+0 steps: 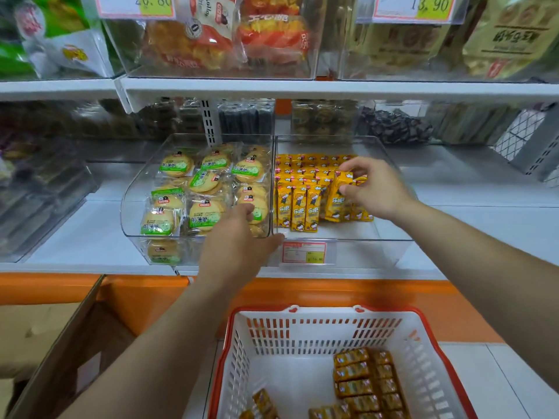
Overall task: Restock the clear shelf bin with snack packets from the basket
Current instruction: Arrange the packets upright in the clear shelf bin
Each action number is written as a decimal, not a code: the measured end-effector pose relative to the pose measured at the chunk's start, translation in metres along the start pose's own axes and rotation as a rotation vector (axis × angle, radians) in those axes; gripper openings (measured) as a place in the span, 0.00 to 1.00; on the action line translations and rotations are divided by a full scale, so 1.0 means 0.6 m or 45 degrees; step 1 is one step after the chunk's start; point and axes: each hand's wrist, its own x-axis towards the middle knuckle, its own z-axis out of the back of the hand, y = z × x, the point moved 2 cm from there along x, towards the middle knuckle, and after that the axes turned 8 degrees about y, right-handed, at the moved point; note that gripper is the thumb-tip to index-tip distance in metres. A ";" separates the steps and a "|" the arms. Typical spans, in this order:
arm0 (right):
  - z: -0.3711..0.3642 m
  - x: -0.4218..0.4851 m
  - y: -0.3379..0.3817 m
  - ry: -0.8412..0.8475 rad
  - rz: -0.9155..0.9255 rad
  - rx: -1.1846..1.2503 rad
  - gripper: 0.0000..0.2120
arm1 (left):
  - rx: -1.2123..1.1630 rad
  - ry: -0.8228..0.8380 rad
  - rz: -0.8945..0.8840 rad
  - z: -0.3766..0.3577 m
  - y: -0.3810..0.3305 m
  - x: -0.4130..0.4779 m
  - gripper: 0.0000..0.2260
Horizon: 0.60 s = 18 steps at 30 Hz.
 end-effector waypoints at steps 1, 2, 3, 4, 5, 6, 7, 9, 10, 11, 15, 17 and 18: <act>-0.012 0.010 -0.011 0.010 -0.007 -0.033 0.15 | 0.116 0.041 0.010 -0.006 0.004 0.001 0.35; -0.019 0.019 -0.017 0.007 -0.015 -0.057 0.14 | 0.249 0.058 -0.007 -0.011 0.003 0.000 0.33; -0.022 0.026 -0.019 0.004 -0.027 -0.096 0.14 | 0.363 0.058 -0.030 -0.014 0.000 -0.002 0.31; -0.025 0.034 -0.021 0.003 -0.043 -0.139 0.14 | 0.433 0.041 -0.054 -0.016 -0.001 -0.001 0.29; -0.030 0.038 -0.020 0.002 -0.053 -0.177 0.15 | 0.474 0.019 -0.075 -0.016 -0.003 0.000 0.27; -0.035 0.041 -0.021 0.007 -0.065 -0.206 0.15 | 0.497 0.008 -0.082 -0.016 -0.005 0.001 0.26; -0.040 0.042 -0.021 0.008 -0.065 -0.243 0.16 | 0.499 -0.002 -0.086 -0.017 -0.005 0.002 0.26; -0.045 0.041 -0.019 -0.002 -0.039 -0.351 0.17 | 0.486 -0.040 -0.107 -0.017 -0.003 0.003 0.26; -0.046 0.042 -0.021 -0.008 -0.035 -0.383 0.18 | 0.487 -0.051 -0.110 -0.018 -0.001 0.004 0.26; -0.047 0.043 -0.022 -0.011 -0.035 -0.396 0.19 | 0.488 -0.062 -0.114 -0.019 0.001 0.006 0.26; -0.037 0.032 -0.017 0.017 -0.056 -0.423 0.25 | 0.483 -0.051 -0.113 -0.018 -0.001 0.004 0.25; -0.024 0.015 -0.006 -0.002 -0.043 -0.473 0.27 | 0.448 -0.025 -0.108 -0.013 -0.007 0.001 0.26; -0.016 0.004 0.002 -0.009 -0.034 -0.479 0.27 | 0.398 -0.023 -0.107 -0.009 -0.011 -0.002 0.27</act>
